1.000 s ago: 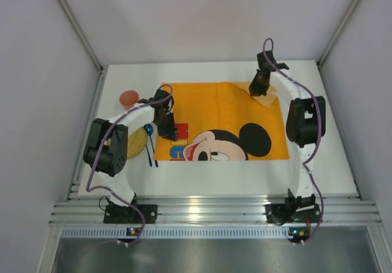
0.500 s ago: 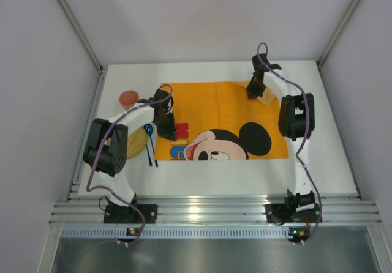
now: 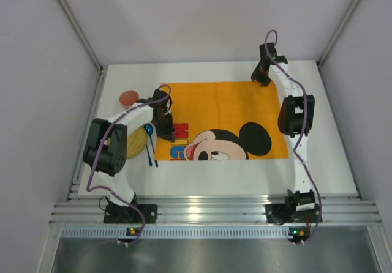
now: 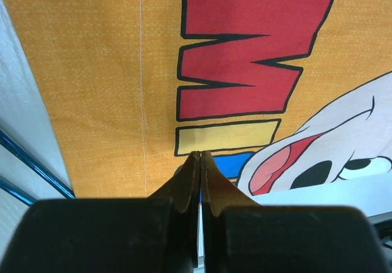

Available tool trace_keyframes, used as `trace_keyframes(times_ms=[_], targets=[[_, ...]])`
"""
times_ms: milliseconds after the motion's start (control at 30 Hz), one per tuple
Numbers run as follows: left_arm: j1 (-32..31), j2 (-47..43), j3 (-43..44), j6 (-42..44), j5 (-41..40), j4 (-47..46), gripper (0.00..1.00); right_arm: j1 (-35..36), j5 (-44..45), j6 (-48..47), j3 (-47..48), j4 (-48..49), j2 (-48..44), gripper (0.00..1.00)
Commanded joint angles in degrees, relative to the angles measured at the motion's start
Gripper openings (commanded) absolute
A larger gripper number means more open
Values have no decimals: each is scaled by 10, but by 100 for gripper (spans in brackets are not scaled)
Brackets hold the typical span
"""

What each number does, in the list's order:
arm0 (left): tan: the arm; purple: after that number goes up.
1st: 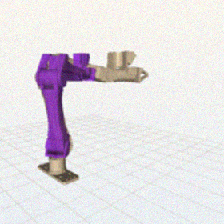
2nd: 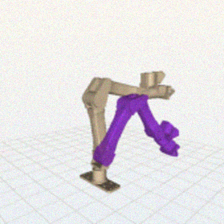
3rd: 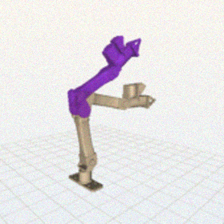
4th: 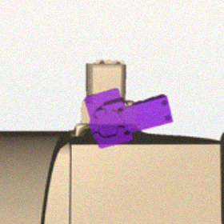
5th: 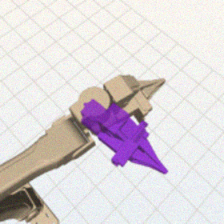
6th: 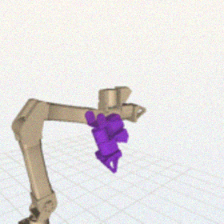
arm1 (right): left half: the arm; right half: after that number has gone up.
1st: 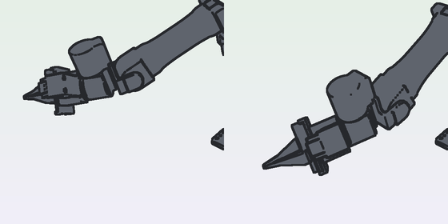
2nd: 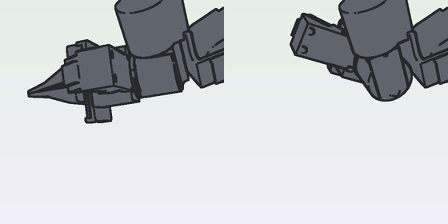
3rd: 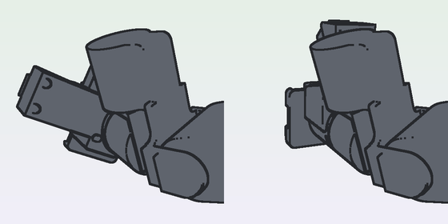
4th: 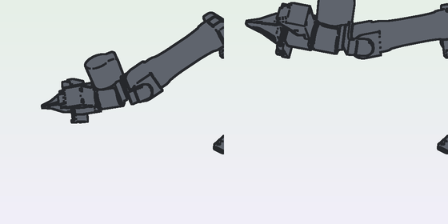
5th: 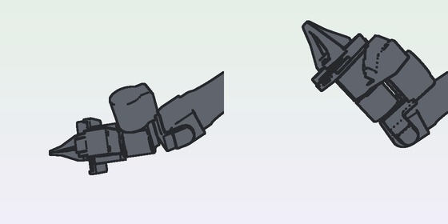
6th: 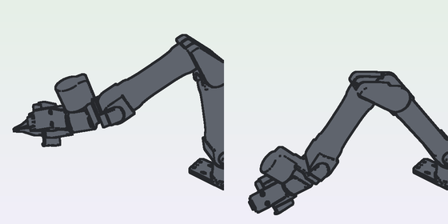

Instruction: Set the dinner table for one person

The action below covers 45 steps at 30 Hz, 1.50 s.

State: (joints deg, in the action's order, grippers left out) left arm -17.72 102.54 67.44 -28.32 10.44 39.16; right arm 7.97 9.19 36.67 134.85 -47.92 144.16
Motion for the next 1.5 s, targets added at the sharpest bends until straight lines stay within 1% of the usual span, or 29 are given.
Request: trace_keyframes(times_ms=[0,33,67,133,200,233,267,300,333,367,400,433,467,500,533,567,633,667,767,833,900,933,967,1033,1133,1233,1267,1467], targets=[[2,-6,16,9,-5,21,0,-26,26,-15,70,47,3,47],[2,-6,16,8,-5,24,0,-30,20,-14,69,61,-4,60],[2,-8,16,8,-5,26,0,-34,15,-12,56,73,-25,66],[2,-11,20,5,-17,31,0,-38,-12,-7,29,113,-57,73],[2,-23,29,-2,-35,36,0,-38,-34,-6,-21,138,-112,75],[3,-30,34,-7,-61,43,0,-37,-57,-5,-60,143,-153,75],[5,-37,49,-9,-73,48,0,-39,-69,-4,-81,144,-174,75],[7,-50,59,-16,-88,54,2,-37,-81,-3,-106,147,-197,75],[15,-56,70,-19,-99,60,7,-37,-89,-8,-134,150,-220,75],[20,-66,95,-24,-133,76,10,-37,-115,-10,-196,152,-269,75],[25,-70,109,-28,-146,83,11,-37,-122,-10,-232,154,-295,75],[38,-75,121,-31,-161,89,18,-37,-128,-10,-270,157,-322,76],[47,-80,144,-33,-183,98,21,-36,-141,-10,-347,162,-376,76],[57,-89,154,-37,-190,98,25,-36,-147,-8,-387,175,-403,76],[76,-93,164,-39,-197,99,38,-35,-159,-8,-426,180,-429,76],[87,-96,185,-40,-203,101,43,-35,-165,-8,-491,186,-473,76],[110,-103,204,-39,-218,103,52,-35,-174,-20,-540,189,-510,77],[116,-106,218,-34,-220,101,55,-35,-181,-25,-579,188,-540,77],[133,-101,248,-15,-244,112,58,-35,-180,-41,-631,179,-584,77],[152,-96,259,-7,-264,128,58,-36,-184,-44,-649,175,-597,77],[170,-91,258,-4,-261,130,58,-35,-192,-47,-662,170,-610,77],[194,-89,256,-3,-256,127,58,-35,-198,-49,-664,166,-611,77],[203,-87,246,-2,-250,124,58,-35,-200,-53,-663,158,-614,77],[228,-86,233,1,-235,109,57,-35,-199,-60,-663,151,-617,77],[245,-76,212,10,-234,83,56,-35,-200,-66,-665,138,-624,77],[260,-67,187,24,-196,35,56,-35,-206,-67,-675,134,-633,77],[260,-63,176,28,-188,21,56,-35,-207,-69,-682,133,-638,77],[262,-28,171,34,-146,-32,55,-35,-206,-74,-699,126,-649,76]])
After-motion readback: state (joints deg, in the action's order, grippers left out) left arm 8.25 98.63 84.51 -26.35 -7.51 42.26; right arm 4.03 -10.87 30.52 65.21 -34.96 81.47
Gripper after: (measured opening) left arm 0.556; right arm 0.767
